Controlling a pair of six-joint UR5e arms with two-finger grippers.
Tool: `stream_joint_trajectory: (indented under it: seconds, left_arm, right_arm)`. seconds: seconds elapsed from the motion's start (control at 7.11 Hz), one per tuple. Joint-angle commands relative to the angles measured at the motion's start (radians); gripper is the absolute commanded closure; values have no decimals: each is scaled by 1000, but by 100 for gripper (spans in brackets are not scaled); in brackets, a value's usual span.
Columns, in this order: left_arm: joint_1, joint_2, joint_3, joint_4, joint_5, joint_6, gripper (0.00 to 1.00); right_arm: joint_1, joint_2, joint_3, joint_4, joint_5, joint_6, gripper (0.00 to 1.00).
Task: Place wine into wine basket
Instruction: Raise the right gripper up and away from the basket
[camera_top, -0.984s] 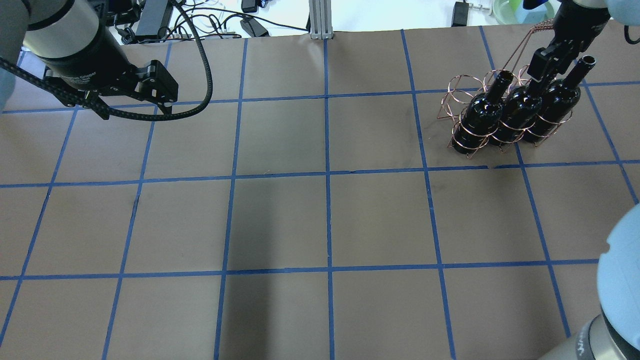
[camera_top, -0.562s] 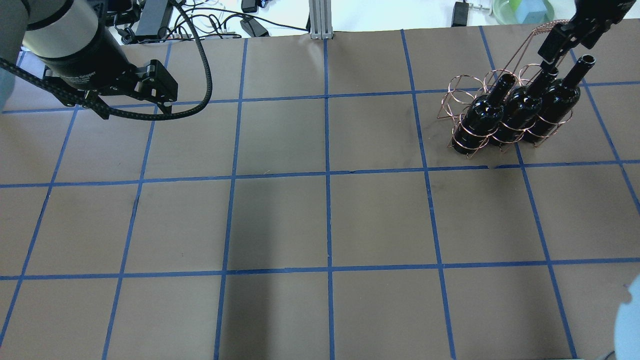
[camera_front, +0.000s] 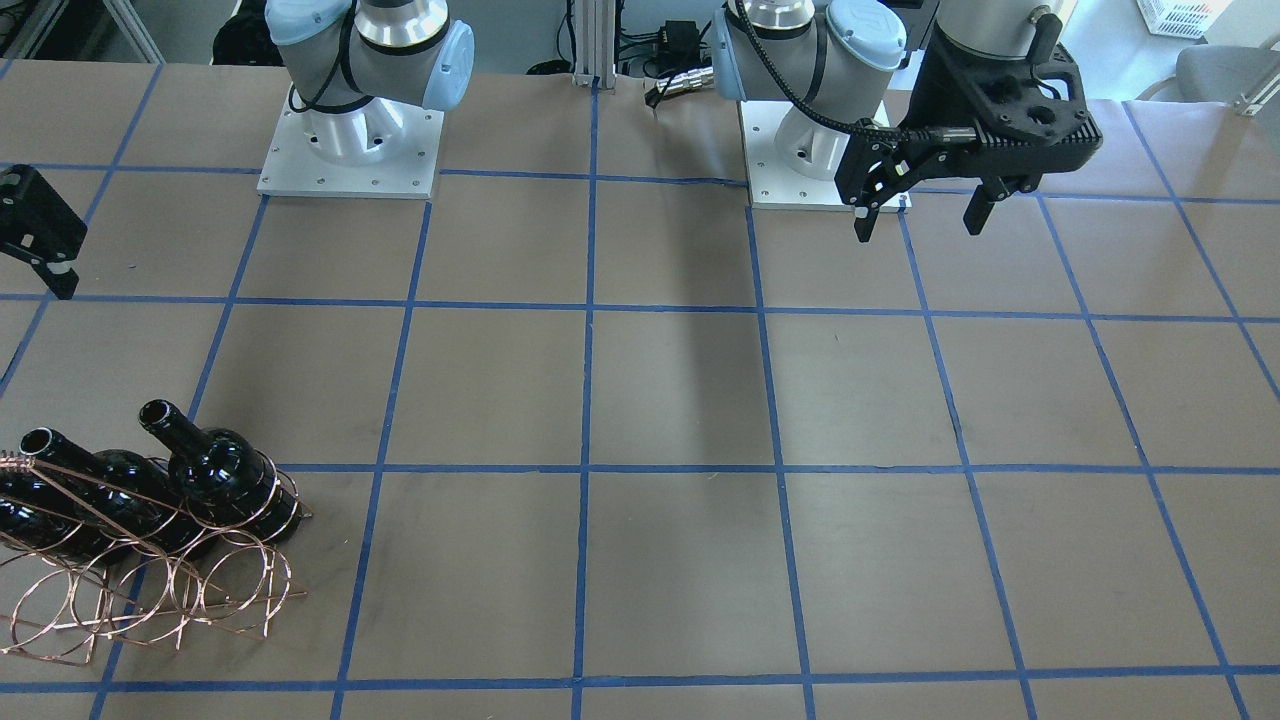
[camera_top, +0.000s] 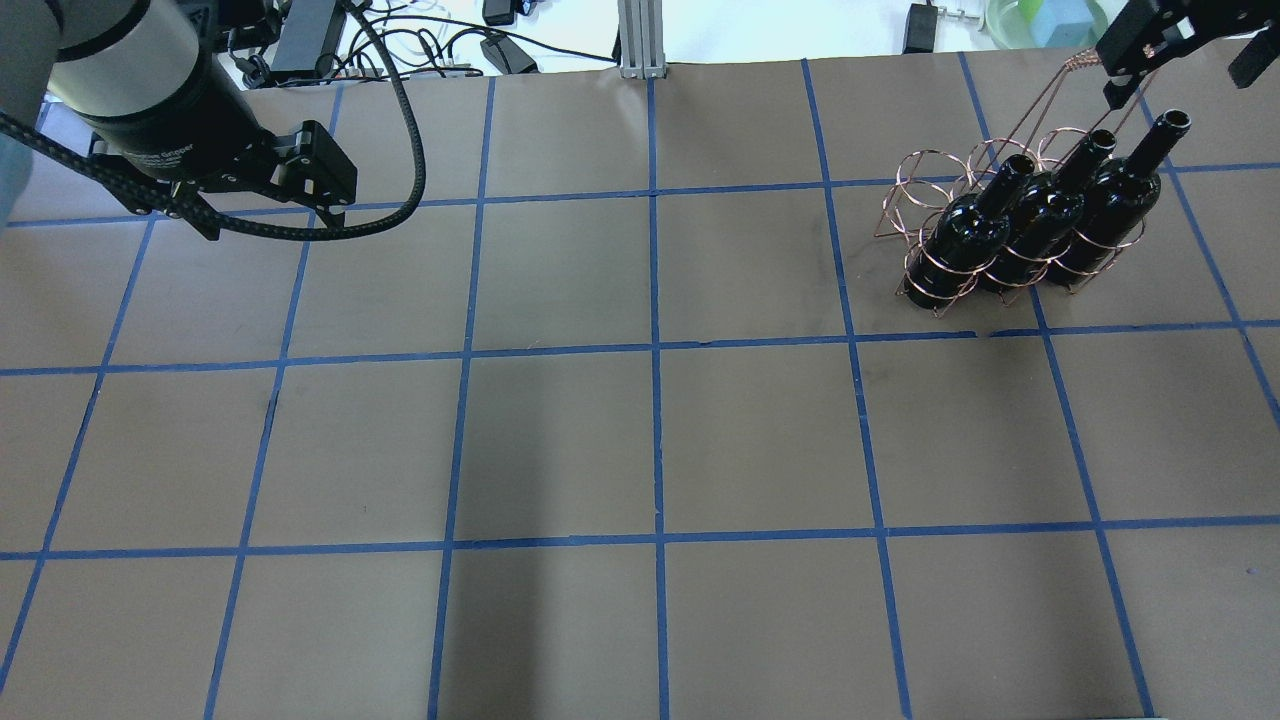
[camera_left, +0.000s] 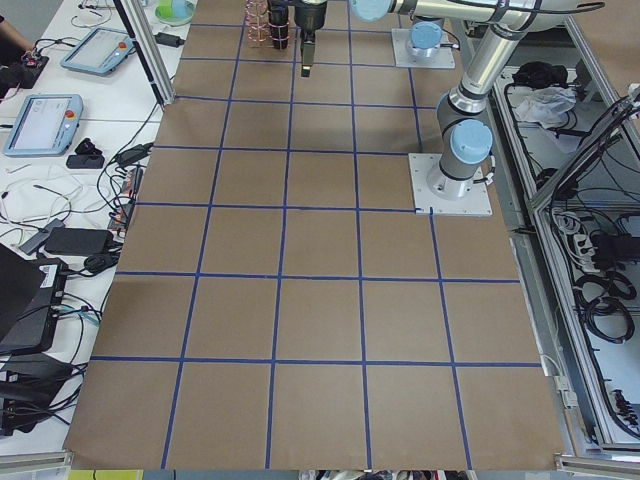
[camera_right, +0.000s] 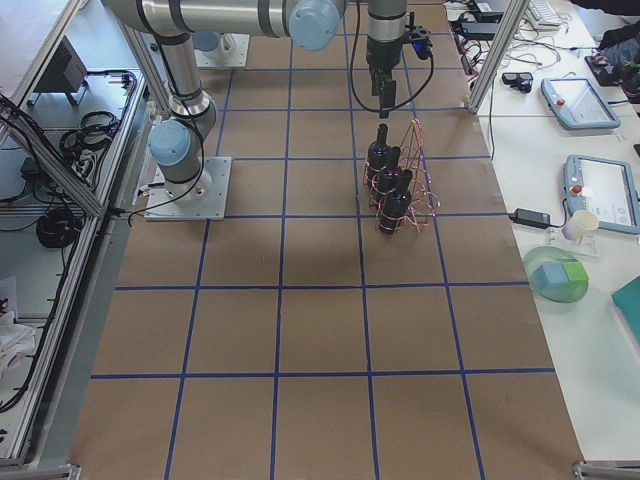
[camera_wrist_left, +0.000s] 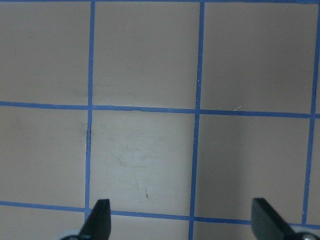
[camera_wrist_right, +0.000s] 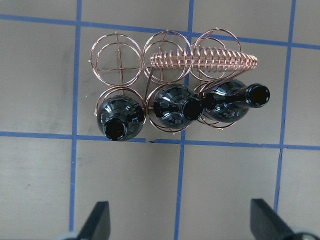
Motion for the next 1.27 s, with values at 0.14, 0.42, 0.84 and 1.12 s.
stream_joint_trajectory:
  seconds: [0.14,0.42,0.84,1.12]
  left_arm:
    - [-2,-6,0,-3,-8,-5,0]
    - [0,-13,-2,-5,-11,-5,0]
    - [1,-12,-6,-5,-3,-4,0]
    - [0,-18,-8,-2,-14,-10,0]
  right_arm:
    - [198,-29,43,5,0,351,0]
    - [242,-39,46,19,100,390,0]
    - [240,-64,46,48,118,392,0]
    - [240,-63,47,50,119,389,0]
